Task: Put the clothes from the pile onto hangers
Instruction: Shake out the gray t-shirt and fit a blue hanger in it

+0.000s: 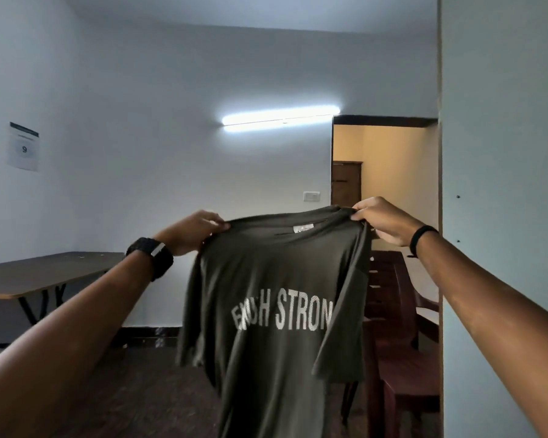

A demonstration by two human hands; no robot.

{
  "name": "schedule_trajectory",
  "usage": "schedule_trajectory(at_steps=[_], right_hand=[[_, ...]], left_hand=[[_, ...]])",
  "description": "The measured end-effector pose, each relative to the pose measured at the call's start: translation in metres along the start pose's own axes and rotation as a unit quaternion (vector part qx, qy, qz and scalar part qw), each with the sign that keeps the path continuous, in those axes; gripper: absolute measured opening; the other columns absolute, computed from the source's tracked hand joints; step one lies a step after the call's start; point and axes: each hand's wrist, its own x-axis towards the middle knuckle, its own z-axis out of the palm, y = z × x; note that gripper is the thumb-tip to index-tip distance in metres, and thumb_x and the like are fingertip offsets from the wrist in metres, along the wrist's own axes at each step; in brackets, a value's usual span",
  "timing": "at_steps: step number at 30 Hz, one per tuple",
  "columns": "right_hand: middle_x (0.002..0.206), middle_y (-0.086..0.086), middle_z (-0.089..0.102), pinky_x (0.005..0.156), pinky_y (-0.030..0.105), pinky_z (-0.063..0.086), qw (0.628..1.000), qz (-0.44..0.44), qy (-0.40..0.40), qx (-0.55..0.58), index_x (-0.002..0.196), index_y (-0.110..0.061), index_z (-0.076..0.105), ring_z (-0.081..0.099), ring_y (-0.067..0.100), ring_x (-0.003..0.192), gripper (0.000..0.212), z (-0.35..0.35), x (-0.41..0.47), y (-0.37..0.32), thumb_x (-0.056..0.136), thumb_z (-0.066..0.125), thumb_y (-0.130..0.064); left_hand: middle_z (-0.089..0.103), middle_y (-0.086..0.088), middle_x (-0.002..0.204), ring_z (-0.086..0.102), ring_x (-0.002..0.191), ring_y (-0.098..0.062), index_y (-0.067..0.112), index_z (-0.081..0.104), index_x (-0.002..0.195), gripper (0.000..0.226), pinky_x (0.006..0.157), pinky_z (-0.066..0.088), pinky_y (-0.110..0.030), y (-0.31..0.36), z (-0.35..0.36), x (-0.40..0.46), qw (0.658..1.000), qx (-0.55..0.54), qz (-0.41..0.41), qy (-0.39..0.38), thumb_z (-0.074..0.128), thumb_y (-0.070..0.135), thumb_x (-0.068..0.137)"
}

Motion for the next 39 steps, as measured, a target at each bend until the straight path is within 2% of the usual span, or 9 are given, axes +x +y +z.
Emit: schedule_trajectory(at_steps=[4,10,13,16,19,25,30,35,39], right_hand=[[0.080,0.010,0.053,0.067,0.026,0.037,0.999,-0.003,-0.010,0.044,0.078,-0.008,0.051,0.051,0.020,0.076,0.016,-0.001,0.003,-0.016,0.092,0.043,-0.003],[0.106,0.018,0.066,0.087,0.028,0.049,0.989,-0.018,-0.107,0.105,0.113,0.005,0.061,0.062,0.023,0.093,0.031,-0.020,-0.006,-0.032,0.087,0.062,-0.010],[0.103,0.011,0.070,0.092,0.031,0.051,0.981,-0.039,-0.132,0.138,0.106,-0.002,0.066,0.066,0.020,0.094,0.028,-0.028,-0.009,-0.035,0.080,0.065,-0.012],[0.098,0.007,0.068,0.093,0.034,0.049,0.990,-0.098,-0.028,0.099,0.108,-0.003,0.064,0.062,0.023,0.099,0.020,-0.023,-0.010,-0.042,0.090,0.060,-0.010],[0.094,0.007,0.066,0.084,0.029,0.050,0.991,-0.116,0.004,0.067,0.112,0.004,0.062,0.063,0.020,0.088,0.025,-0.017,-0.016,-0.056,0.095,0.055,-0.014],[0.107,0.016,0.069,0.091,0.038,0.050,0.993,-0.095,-0.076,-0.009,0.109,-0.001,0.064,0.065,0.024,0.093,0.037,-0.025,-0.039,-0.091,0.097,0.050,-0.032],[0.094,0.010,0.073,0.072,0.026,0.058,0.981,-0.149,-0.075,0.095,0.104,-0.006,0.066,0.069,0.018,0.078,0.030,-0.047,-0.044,-0.150,0.098,0.048,-0.029],[0.070,0.005,0.072,0.051,0.018,0.054,0.975,-0.186,-0.005,0.125,0.086,-0.006,0.064,0.067,0.010,0.054,0.022,-0.052,-0.032,-0.191,0.096,0.054,-0.023],[0.092,0.010,0.073,0.077,0.027,0.055,0.989,-0.134,-0.042,0.045,0.097,-0.005,0.069,0.070,0.019,0.078,0.023,-0.021,-0.015,-0.153,0.087,0.067,-0.026]], left_hand=[[0.059,-0.001,0.067,0.053,0.057,-0.010,0.010,0.058,0.073,0.034,0.053,0.044,-0.020,0.039,-0.010,-0.001,0.989,0.072,0.115,0.057,0.056,0.038,0.092],[0.070,-0.018,0.094,0.068,0.084,-0.026,-0.002,0.066,0.093,0.081,0.080,0.053,-0.040,0.075,-0.044,-0.015,0.968,0.206,0.112,-0.086,0.083,0.061,0.047],[0.071,-0.018,0.092,0.066,0.083,-0.027,-0.001,0.069,0.089,0.070,0.078,0.053,-0.039,0.076,-0.053,-0.014,0.974,0.172,0.123,-0.078,0.084,0.057,0.053],[0.064,0.000,0.071,0.058,0.069,-0.014,0.008,0.061,0.077,0.038,0.059,0.049,-0.024,0.080,-0.046,-0.016,0.985,0.073,0.153,-0.028,0.071,0.045,0.075],[0.066,-0.003,0.079,0.062,0.074,-0.018,0.008,0.064,0.082,0.025,0.062,0.052,-0.027,0.087,-0.041,-0.014,0.984,0.060,0.163,0.030,0.067,0.032,0.085],[0.043,-0.008,0.063,0.040,0.058,-0.017,0.005,0.051,0.064,0.052,0.055,0.030,-0.028,0.130,-0.057,-0.036,0.954,0.228,0.180,0.068,0.069,0.051,0.079],[0.067,-0.013,0.080,0.060,0.065,-0.019,-0.004,0.068,0.091,0.077,0.058,0.050,-0.028,0.197,-0.098,-0.061,0.957,0.134,0.245,0.080,0.070,0.068,0.063],[0.065,-0.027,0.113,0.062,0.091,-0.030,-0.004,0.065,0.111,0.069,0.091,0.050,-0.047,0.228,-0.121,-0.060,0.961,0.059,0.256,0.082,0.066,0.057,0.078],[0.070,-0.020,0.101,0.065,0.084,-0.024,0.000,0.070,0.101,0.059,0.079,0.055,-0.035,0.185,-0.113,-0.052,0.981,0.122,0.151,0.000,0.068,0.053,0.076]])
